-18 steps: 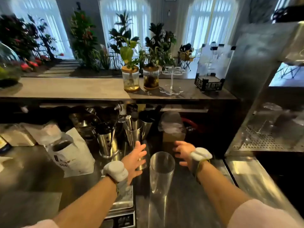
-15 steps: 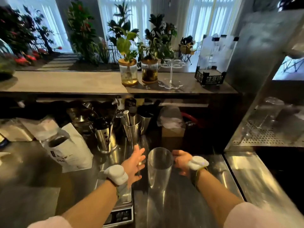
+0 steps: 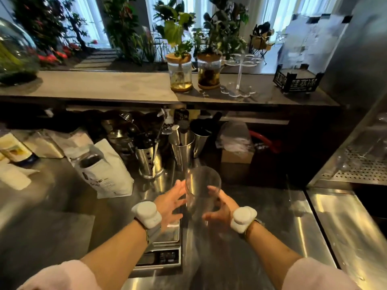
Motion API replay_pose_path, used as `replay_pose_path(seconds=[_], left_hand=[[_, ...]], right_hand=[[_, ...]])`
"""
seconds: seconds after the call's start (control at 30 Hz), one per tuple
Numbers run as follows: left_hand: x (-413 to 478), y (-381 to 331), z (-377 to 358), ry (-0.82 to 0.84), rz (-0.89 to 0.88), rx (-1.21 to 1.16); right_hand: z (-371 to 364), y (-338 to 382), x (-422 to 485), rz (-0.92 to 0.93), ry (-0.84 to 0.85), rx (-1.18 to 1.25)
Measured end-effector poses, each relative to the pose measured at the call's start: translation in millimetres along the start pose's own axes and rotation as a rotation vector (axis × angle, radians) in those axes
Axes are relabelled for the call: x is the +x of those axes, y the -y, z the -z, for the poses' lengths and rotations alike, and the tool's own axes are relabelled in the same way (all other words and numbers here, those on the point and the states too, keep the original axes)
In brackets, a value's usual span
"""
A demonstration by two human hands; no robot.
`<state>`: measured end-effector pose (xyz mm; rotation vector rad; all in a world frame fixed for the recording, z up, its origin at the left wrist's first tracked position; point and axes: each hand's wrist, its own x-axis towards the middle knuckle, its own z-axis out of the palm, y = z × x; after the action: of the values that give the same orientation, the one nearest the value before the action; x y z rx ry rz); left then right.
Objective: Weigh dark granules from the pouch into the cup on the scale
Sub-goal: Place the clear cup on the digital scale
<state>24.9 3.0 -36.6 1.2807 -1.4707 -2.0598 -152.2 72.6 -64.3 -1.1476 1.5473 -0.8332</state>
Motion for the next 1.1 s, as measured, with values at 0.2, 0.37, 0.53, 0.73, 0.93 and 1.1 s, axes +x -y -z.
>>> replay_pose_path(seconds=[0.2, 0.37, 0.53, 0.73, 0.93, 1.1], left_hand=[[-32, -10, 56, -0.156, -0.055, -0.038], [-50, 0, 83, -0.234, -0.024, -0.100], [-52, 14, 98, -0.258, 0.003, -0.152], [-49, 19, 103, -0.223, -0.009, -0.138], [-44, 18, 108, -0.170, -0.005, -0.136], [-43, 25, 117, -0.187, 0.005, -0.132]], right_hand=[[-55, 30, 30, 0.101, 0.028, -0.032], [-94, 39, 34, 0.138, 0.055, -0.027], [-109, 41, 35, 0.128, 0.050, -0.076], [-111, 43, 37, 0.101, 0.046, -0.112], [-113, 38, 36, 0.043, 0.021, -0.126], [-125, 15, 35, -0.148, -0.013, -0.309]])
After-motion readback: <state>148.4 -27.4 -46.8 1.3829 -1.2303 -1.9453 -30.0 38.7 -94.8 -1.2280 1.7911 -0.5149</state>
